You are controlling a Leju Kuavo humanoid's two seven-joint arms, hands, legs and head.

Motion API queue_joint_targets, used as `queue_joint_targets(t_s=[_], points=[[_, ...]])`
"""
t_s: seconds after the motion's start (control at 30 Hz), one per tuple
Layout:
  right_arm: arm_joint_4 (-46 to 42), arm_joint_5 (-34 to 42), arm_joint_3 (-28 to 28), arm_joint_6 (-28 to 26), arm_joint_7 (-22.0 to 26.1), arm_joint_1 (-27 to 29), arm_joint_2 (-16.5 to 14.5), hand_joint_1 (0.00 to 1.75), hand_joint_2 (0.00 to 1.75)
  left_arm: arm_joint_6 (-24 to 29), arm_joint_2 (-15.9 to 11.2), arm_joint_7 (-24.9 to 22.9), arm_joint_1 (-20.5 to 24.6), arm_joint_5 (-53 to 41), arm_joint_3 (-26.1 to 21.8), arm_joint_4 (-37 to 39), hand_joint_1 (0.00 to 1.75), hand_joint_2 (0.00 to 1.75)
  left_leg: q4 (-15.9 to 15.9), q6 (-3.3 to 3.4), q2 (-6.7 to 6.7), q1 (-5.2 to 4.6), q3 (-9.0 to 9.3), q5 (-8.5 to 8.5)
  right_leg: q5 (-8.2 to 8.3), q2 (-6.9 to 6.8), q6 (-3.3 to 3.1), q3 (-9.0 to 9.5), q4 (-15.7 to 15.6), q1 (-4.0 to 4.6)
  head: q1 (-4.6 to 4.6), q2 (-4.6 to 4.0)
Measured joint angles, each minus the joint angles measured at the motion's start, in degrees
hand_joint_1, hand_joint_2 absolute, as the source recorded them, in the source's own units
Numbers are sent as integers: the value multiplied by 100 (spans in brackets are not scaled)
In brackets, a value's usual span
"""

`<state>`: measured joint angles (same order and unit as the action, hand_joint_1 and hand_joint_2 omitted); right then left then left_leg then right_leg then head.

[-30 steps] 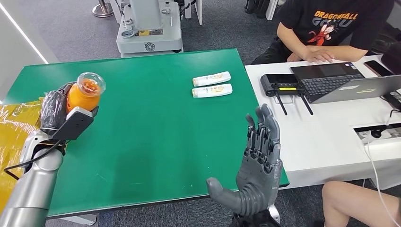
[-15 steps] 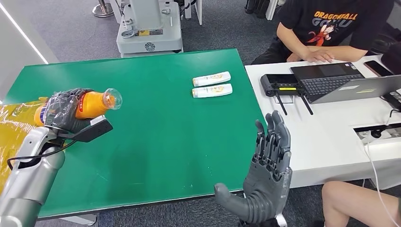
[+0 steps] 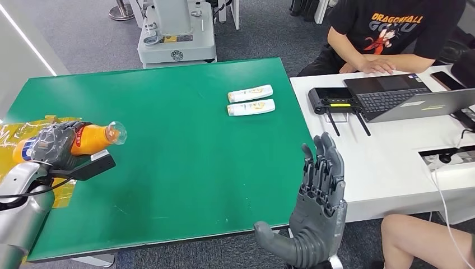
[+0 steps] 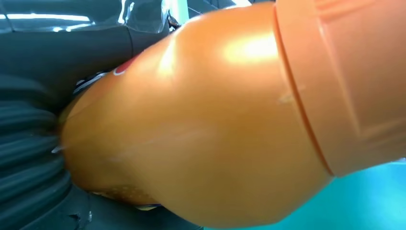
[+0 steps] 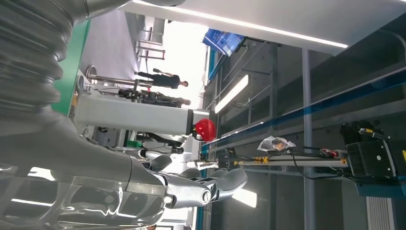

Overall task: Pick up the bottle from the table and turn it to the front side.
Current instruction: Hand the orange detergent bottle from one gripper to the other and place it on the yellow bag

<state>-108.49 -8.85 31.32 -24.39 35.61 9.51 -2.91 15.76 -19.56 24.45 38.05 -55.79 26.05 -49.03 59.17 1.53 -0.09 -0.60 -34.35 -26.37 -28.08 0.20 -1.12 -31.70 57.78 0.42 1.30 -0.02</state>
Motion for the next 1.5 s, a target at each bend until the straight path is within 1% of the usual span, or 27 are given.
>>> queue_joint_targets(t_s=[0.2,0.4,0.57,0.77,1.0,1.1,1.23,1.37,1.5], points=[[-26,-7,-19,17,-8,31,0,0,175,26,-212,-36,-124,-99,-5,4,175,175,0,0,-2,0,0,0,0,-2,0,0,-1,0,-1,0],[-103,-78,-42,2,-25,51,0,0,175,58,-234,-4,-140,-151,-30,123,175,175,1,0,-1,-1,0,0,0,-1,0,1,-1,-1,-1,0],[-126,-104,-48,-16,-64,59,0,0,175,79,-158,10,-133,-273,-28,391,175,175,2,0,0,-1,1,0,1,-1,0,0,-2,-1,-1,0],[-168,-133,-53,-38,-91,72,0,0,175,179,19,-18,-118,-401,-23,785,175,175,3,0,0,-1,1,0,1,-1,-1,-1,-2,-1,-1,0],[-208,-231,-58,-73,-95,87,0,0,175,390,309,-316,-8,-720,-11,1370,175,175,3,0,1,-1,1,0,2,0,-1,0,-2,-1,1,0],[-209,-282,-61,-73,-99,85,0,0,175,446,394,-545,85,-960,-8,1656,175,175,3,0,1,-1,1,0,2,0,-2,0,-2,-1,1,0],[-209,-298,-70,-69,-106,85,0,0,175,461,426,-876,252,-1325,10,2000,175,175,3,0,2,-1,1,0,4,0,-4,0,-1,0,-1,0],[-208,-280,-79,-39,-107,78,-1,0,175,481,413,-984,390,-1400,11,2230,175,175,2,0,1,-1,0,0,4,-1,-4,0,0,0,-1,0],[-204,-235,-81,47,-118,48,-2,0,175,573,372,-1064,418,-1456,11,2353,175,175,2,0,2,-1,0,0,4,1,-4,0,0,0,-1,0]])
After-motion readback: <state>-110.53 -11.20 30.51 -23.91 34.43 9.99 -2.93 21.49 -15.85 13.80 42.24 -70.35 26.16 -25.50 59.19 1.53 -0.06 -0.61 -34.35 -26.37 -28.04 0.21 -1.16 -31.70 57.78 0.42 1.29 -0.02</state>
